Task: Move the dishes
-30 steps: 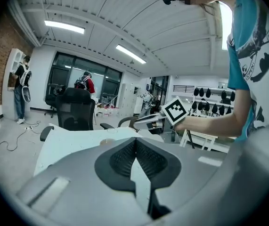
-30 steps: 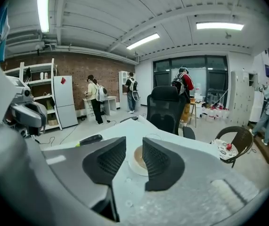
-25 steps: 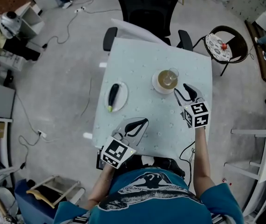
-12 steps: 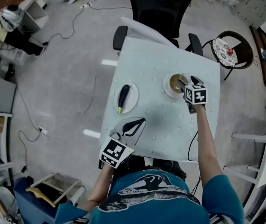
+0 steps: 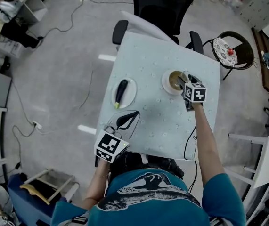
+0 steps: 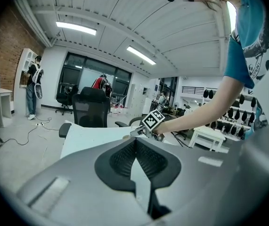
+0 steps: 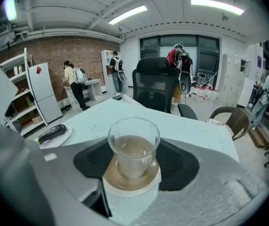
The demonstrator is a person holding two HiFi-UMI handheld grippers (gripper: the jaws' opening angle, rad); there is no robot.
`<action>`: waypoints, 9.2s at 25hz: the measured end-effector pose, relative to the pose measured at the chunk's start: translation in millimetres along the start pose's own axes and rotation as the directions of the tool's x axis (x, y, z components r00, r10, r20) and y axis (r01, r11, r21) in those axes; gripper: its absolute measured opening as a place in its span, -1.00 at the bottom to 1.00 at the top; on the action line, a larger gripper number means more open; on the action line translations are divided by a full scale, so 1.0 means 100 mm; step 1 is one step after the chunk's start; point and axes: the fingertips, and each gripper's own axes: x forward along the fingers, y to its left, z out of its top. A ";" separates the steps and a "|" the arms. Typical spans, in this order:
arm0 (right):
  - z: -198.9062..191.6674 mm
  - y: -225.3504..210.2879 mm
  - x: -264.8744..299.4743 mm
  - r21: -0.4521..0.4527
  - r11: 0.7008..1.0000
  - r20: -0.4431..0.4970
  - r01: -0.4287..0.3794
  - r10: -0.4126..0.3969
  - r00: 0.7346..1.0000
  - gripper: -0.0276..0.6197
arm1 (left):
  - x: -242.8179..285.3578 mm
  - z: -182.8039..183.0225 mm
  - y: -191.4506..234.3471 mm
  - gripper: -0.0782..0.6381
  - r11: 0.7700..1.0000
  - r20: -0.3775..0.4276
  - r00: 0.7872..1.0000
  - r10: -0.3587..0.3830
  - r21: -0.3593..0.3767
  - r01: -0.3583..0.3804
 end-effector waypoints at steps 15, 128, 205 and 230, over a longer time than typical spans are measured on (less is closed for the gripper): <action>0.00 0.13 -0.42 -0.143 0.989 0.098 -0.043 0.058 0.993 -0.05 | -0.13 0.02 -0.39 -0.75 0.990 -0.004 0.995 0.101 -0.102 -0.101; -0.76 0.60 0.07 -0.347 0.919 -0.190 -0.188 0.127 0.973 -0.76 | -0.23 -0.55 -0.26 -0.75 0.961 -0.156 0.960 0.231 -0.114 -0.250; -1.20 2.45 -1.27 -0.259 0.892 -0.124 -0.370 0.350 0.929 -0.50 | -0.34 -0.74 -0.18 -0.75 0.996 -0.144 0.989 0.027 -0.076 -0.039; -1.50 1.90 -2.09 -0.099 0.964 -0.006 -0.245 0.246 0.969 -0.50 | -0.08 -0.77 -0.88 -0.75 0.996 -0.198 0.977 -0.085 -0.021 0.083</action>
